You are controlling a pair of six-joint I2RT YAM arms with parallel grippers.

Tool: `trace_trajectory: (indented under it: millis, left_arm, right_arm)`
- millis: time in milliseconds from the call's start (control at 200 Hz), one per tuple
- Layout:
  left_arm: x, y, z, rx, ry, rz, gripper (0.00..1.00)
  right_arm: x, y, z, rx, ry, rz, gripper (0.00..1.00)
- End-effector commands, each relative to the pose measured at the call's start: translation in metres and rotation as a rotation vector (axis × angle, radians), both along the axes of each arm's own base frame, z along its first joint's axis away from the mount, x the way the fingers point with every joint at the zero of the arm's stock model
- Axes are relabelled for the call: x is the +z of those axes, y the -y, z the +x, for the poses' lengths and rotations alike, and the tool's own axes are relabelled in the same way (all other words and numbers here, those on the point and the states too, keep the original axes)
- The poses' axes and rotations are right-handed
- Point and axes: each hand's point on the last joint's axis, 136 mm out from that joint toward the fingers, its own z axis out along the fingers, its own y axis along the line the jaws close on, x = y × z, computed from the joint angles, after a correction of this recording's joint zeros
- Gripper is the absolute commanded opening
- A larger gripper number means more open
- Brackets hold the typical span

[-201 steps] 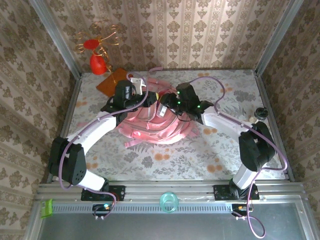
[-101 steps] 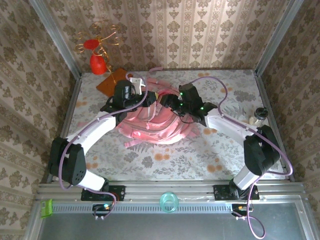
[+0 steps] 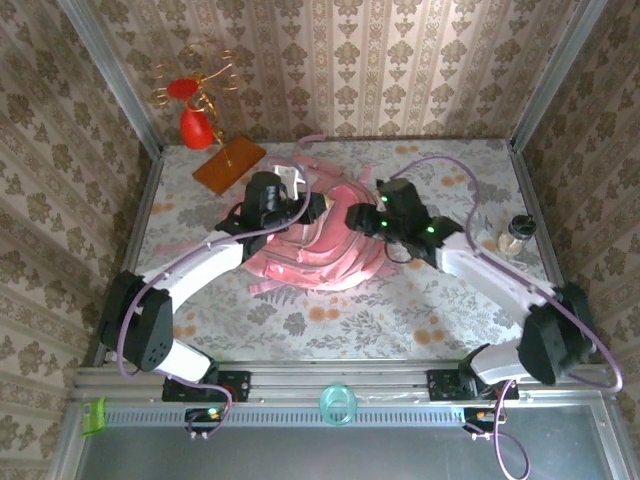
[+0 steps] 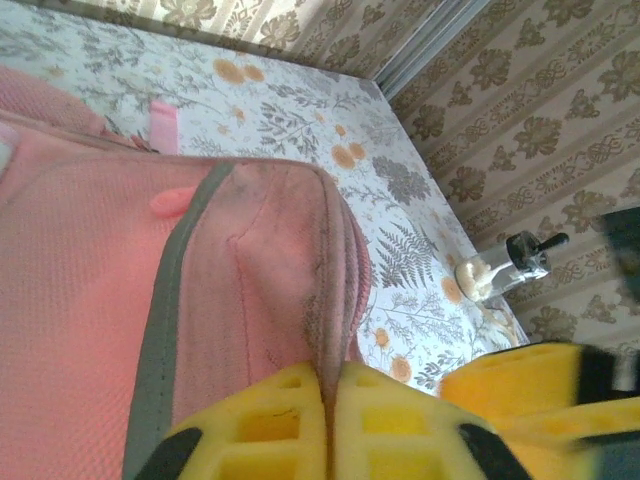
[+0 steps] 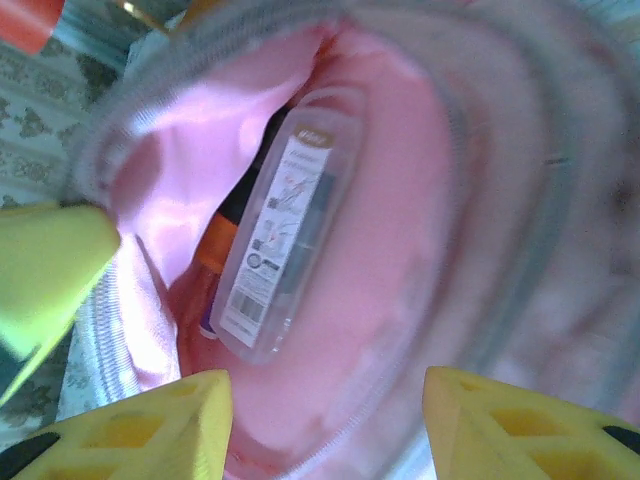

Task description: Pack books, pencil case, and school supplies into a backpack

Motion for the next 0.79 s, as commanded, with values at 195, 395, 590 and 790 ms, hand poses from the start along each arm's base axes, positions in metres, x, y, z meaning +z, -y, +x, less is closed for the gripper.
trace_trajectory:
  millis: [195,395,590,790]
  left_arm:
    - [0.005,0.007,-0.03,-0.141,0.125,0.084,0.59]
    - [-0.032,-0.078,-0.005,0.119,0.033,0.202,0.62]
    - [-0.076,-0.099,0.009,0.141,-0.138,0.272,0.56]
    - [-0.106,-0.097,-0.002,0.124,-0.217,0.269,0.55]
  right_arm:
    - [-0.029,0.033,-0.013,0.005,-0.044,-0.062,0.47]
    - [-0.054,-0.014,-0.007,0.12,-0.078,-0.01,0.45]
    - [-0.088,-0.007,0.014,0.066,-0.146,-0.082,0.36]
    - [-0.1,0.005,0.041,0.042,-0.156,-0.081,0.31]
